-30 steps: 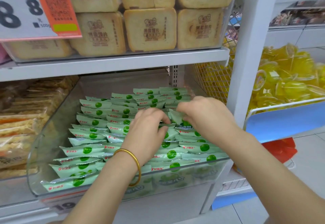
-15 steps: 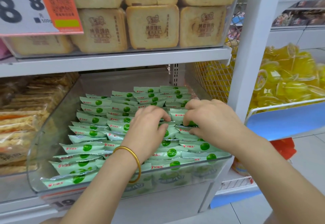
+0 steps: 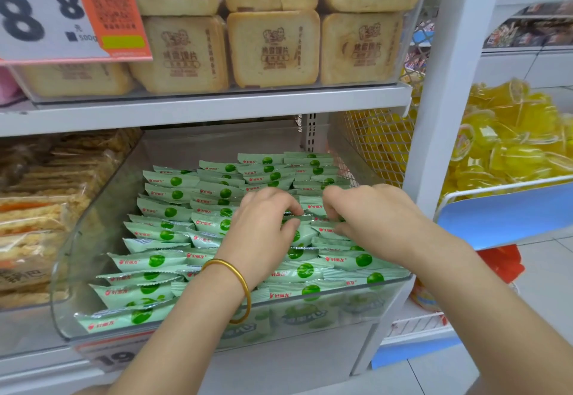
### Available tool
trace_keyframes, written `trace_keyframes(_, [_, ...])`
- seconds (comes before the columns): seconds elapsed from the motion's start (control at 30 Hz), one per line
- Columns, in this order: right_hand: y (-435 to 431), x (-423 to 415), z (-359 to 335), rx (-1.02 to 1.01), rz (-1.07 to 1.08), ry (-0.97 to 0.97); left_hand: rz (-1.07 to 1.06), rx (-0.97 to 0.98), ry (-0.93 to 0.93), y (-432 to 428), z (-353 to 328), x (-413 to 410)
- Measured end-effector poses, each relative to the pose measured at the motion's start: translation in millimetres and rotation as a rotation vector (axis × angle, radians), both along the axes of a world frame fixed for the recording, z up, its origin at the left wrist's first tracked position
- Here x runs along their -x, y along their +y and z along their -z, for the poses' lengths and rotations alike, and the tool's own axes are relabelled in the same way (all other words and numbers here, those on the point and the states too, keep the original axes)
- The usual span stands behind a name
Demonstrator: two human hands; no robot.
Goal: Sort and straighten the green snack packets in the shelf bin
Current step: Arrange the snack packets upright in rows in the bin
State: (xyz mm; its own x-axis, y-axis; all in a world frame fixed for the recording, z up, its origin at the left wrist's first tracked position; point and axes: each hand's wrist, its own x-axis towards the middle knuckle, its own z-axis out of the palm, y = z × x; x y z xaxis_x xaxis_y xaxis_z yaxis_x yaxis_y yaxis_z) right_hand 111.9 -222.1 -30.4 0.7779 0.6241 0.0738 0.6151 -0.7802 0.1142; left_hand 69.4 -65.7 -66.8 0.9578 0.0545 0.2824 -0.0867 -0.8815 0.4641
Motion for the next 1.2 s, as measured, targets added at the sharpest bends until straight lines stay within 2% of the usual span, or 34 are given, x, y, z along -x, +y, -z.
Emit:
trace_keyframes(0.1, [0,0,0,-0.053,0.049,0.034,0.009,-0.008,-0.02,0,-1,0])
trace_keyframes(0.2, [3,-2,5,0.025,0.044,-0.031,0.047,-0.045,-0.032,-1,-1,-1])
trace_keyframes(0.27, [2,-5,6,0.02,0.046,0.014,0.064,-0.096,-0.01,-3,1,-1])
trace_keyframes(0.37, [-5,-8,0,-0.204,0.055,0.105,0.064,-0.139,0.003,-3,2,-2])
trace_keyframes(0.47, [-5,-15,0,-0.356,0.063,-0.022,0.066,-0.128,0.006,-2,2,-2])
trace_keyframes(0.7, [24,-20,11,-0.152,0.17,-0.102,0.057,-0.064,0.027,1,0,-3])
trace_keyframes(0.8, [26,-21,13,-0.176,0.198,-0.127,0.048,-0.022,0.023,2,-1,-2])
trace_keyframes(0.93, [26,-22,17,-0.296,0.195,-0.155,0.053,-0.012,0.031,2,-2,-2])
trace_keyframes(1.07, [21,-19,12,-0.504,0.11,-0.192,0.043,0.02,0.024,2,-2,-1])
trace_keyframes(1.2, [8,-8,7,-0.718,-0.045,-0.367,-0.005,0.154,-0.145,9,-9,0])
